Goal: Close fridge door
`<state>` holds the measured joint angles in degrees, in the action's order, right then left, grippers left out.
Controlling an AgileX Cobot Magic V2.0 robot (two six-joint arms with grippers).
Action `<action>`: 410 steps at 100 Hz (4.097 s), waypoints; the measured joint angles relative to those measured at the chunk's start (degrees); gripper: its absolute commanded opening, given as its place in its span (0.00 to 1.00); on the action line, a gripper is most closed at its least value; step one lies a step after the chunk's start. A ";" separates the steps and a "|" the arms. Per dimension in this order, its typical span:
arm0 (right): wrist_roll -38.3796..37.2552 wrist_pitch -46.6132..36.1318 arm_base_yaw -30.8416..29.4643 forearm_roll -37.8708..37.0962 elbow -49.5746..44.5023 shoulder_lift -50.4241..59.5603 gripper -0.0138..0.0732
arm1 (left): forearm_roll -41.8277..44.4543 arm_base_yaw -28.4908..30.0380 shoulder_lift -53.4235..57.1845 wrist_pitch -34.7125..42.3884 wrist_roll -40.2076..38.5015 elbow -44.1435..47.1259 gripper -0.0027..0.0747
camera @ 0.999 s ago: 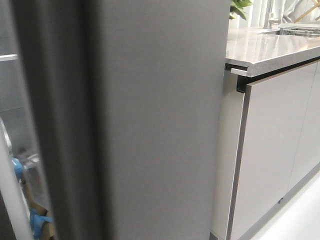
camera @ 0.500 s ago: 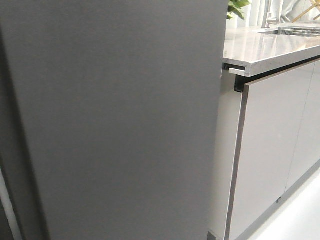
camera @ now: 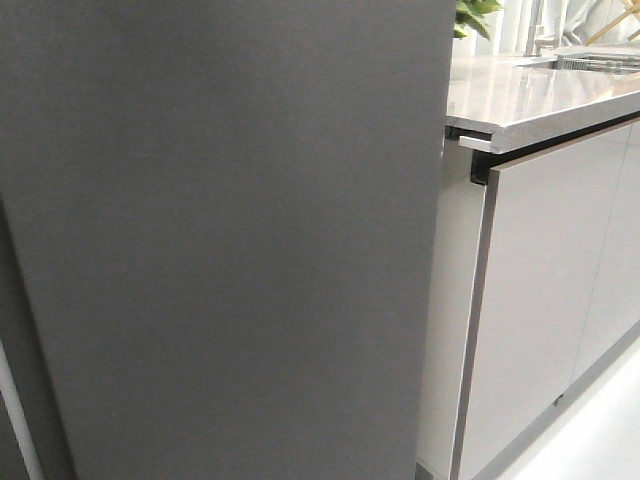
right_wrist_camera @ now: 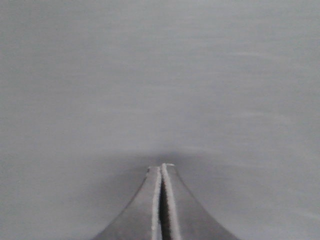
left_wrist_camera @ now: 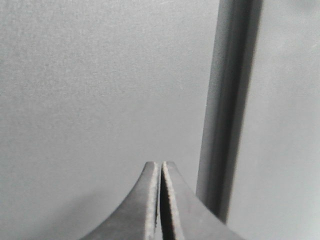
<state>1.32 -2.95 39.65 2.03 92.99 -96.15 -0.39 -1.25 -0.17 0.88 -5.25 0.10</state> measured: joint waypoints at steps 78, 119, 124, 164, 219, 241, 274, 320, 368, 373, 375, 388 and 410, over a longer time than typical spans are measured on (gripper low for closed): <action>0.00 -0.85 -27.43 0.00 -40.66 43.17 0.07 | 0.00 0.00 0.00 0.00 0.00 0.00 0.01; 0.00 -0.97 -36.70 0.00 -66.68 69.56 0.07 | 0.00 0.00 0.00 0.00 0.00 0.00 0.01; 0.00 -0.97 -36.77 0.00 -69.82 72.33 0.07 | 0.00 0.00 0.00 0.00 0.00 0.00 0.01; 0.00 -0.76 -38.85 0.00 -88.46 89.46 0.07 | 0.00 0.00 0.00 0.00 0.00 0.00 0.01; 0.00 -0.80 -38.85 0.00 -93.56 96.56 0.07 | 0.00 0.00 0.00 0.00 0.00 0.00 0.01; 0.00 -0.14 -38.85 0.00 -93.56 96.60 0.07 | 0.00 0.00 0.00 0.00 0.00 0.00 0.01; 0.00 -0.05 -38.85 0.00 -93.56 96.60 0.07 | 0.00 0.00 0.00 0.00 0.00 0.00 0.01; 0.00 0.06 -38.85 0.00 -93.56 96.60 0.07 | 0.00 0.00 0.00 0.00 0.00 0.00 0.01; 0.00 0.08 -38.85 0.00 -93.56 96.60 0.07 | 0.00 0.00 0.00 0.00 0.00 0.00 0.01; 0.00 0.08 -38.85 0.00 -93.56 96.60 0.07 | 0.00 0.00 0.00 0.00 0.00 0.00 0.01; 0.00 0.08 -38.85 0.00 -93.56 96.60 0.07 | 0.00 0.00 0.00 0.00 0.00 0.00 0.01; 0.00 0.08 -38.85 0.00 -93.56 96.60 0.07 | 0.00 0.00 0.00 0.00 0.00 0.00 0.01; 0.00 0.08 -38.85 0.00 -93.56 96.60 0.07 | 0.00 0.00 0.00 0.00 0.00 0.00 0.01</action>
<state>1.32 -2.87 0.80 2.03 -0.57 0.45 -0.39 -1.25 -0.17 0.88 -5.25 0.10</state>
